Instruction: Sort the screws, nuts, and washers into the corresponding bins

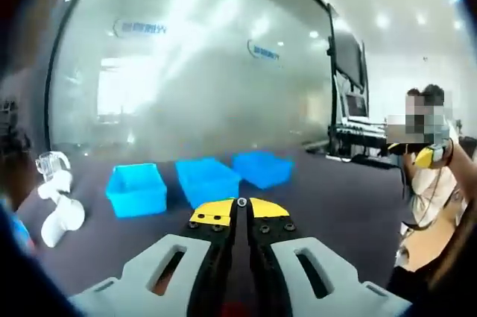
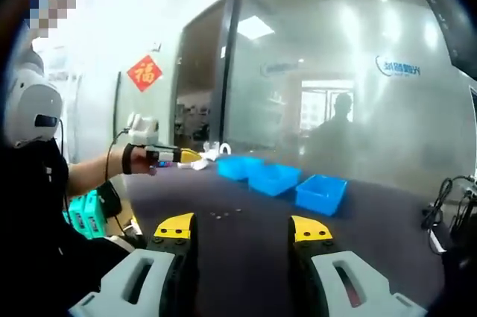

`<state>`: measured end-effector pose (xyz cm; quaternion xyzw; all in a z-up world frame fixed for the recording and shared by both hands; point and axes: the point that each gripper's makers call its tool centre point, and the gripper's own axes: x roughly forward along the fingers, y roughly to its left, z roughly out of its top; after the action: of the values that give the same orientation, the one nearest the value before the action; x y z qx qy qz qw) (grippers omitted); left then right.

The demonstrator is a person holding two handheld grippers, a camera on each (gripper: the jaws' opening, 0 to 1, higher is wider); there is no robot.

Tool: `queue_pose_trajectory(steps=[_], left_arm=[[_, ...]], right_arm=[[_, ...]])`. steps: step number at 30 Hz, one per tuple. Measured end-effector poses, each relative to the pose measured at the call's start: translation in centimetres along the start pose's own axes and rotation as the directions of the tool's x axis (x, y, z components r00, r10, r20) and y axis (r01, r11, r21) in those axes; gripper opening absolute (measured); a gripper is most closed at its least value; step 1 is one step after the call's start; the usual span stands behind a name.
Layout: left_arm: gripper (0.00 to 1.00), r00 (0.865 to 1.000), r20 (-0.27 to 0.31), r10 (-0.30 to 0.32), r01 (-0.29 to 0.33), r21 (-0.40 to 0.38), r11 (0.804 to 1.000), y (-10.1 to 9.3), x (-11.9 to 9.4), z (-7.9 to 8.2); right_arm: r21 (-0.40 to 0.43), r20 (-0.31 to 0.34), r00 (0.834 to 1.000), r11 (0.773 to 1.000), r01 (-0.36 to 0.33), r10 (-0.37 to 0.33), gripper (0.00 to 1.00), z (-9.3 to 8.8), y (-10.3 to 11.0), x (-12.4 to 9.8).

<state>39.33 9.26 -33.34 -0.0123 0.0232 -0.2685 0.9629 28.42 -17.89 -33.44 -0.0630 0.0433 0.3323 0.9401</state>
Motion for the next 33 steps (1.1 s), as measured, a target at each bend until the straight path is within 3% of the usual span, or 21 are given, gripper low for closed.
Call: queue_pose_trajectory(steps=[11, 17, 25, 29, 33], left_arm=[[0.05, 0.997, 0.023, 0.079, -0.079, -0.004, 0.997, 4.2, 1.3, 2.3], [0.05, 0.983, 0.011, 0.181, -0.181, 0.092, 0.979, 8.5, 3.0, 3.0], [0.05, 0.979, -0.014, 0.201, -0.201, 0.028, 0.979, 11.7, 6.5, 3.4], [0.05, 0.976, -0.033, 0.216, -0.213, 0.078, 0.974, 13.1, 8.3, 3.3], [0.05, 0.971, -0.058, 0.231, -0.229, 0.038, 0.973, 15.0, 9.9, 2.9]], right_arm=[[0.015, 0.024, 0.996, 0.996, 0.086, -0.087, 0.44, 0.1, -0.9, -0.4], [0.04, 0.035, 0.991, 0.991, 0.129, -0.13, 0.43, 0.0, -1.6, -0.6], [0.052, 0.055, 0.988, 0.989, 0.139, -0.142, 0.43, 0.4, -1.7, -0.8], [0.055, 0.055, 0.987, 0.988, 0.146, -0.149, 0.43, 0.4, -1.8, -1.0], [0.059, 0.055, 0.988, 0.988, 0.144, -0.147, 0.43, 0.2, -1.6, -1.1]])
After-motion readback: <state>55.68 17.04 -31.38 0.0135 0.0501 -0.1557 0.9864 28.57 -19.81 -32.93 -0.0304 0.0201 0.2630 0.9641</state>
